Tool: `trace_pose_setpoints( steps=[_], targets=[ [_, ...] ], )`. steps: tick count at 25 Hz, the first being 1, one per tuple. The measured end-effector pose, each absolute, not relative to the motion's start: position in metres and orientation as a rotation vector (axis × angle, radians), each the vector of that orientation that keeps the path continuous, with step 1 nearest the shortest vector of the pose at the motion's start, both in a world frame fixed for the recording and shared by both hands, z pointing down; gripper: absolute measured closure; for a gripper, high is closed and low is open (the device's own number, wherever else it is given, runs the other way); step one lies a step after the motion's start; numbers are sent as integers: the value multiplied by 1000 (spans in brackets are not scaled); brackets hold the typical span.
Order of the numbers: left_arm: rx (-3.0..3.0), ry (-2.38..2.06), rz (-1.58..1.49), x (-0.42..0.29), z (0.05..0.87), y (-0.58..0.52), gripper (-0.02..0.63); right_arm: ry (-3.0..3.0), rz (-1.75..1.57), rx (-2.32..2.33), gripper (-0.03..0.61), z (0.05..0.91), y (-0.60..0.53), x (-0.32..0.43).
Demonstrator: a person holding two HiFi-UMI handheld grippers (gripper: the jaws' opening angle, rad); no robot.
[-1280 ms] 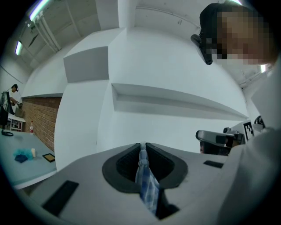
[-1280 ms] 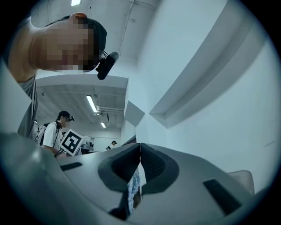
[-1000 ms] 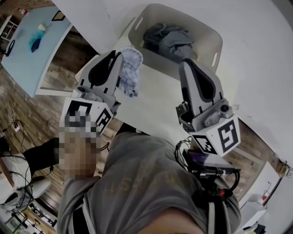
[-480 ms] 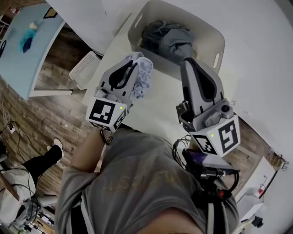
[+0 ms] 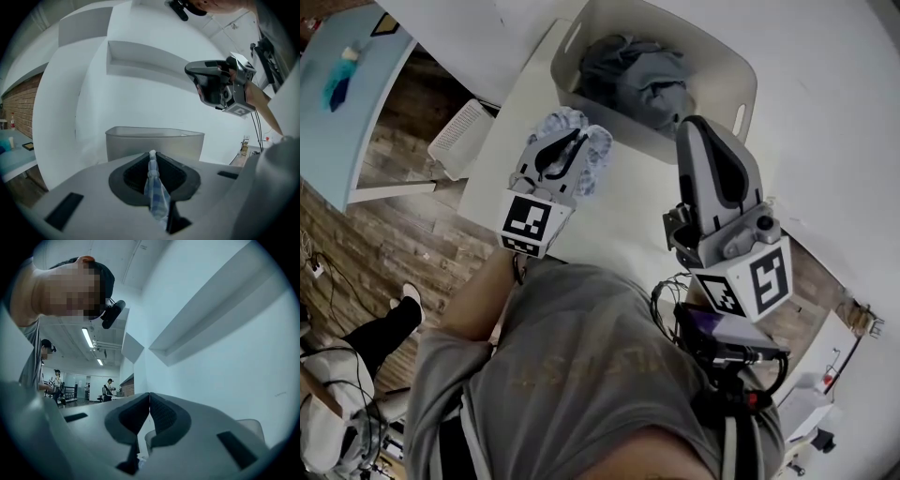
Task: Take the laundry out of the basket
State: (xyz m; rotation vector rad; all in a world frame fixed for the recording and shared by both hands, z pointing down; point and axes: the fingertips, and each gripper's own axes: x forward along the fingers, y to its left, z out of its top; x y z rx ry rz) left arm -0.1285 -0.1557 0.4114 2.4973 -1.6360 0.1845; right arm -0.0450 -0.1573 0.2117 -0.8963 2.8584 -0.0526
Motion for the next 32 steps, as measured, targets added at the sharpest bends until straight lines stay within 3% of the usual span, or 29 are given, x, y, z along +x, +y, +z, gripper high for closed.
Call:
trace_pose_setpoints(
  steps=[7,14,22,32],
  targets=[
    [2466,-1632,278,-123,437,-158,561,2849,-39,-900,571,209,-156,-39],
    [2441,-1686,236,-127,406,-153,508,2812,-40,-899,571,208,-152,-25],
    [2450,-1772,134,-127,356,-136,505,2762,-57,-873,571,204,-144,-9],
    [2499,-1818,-96,-118,278,-134,601,2703,-44,-967,571,206,-138,30]
  ],
)
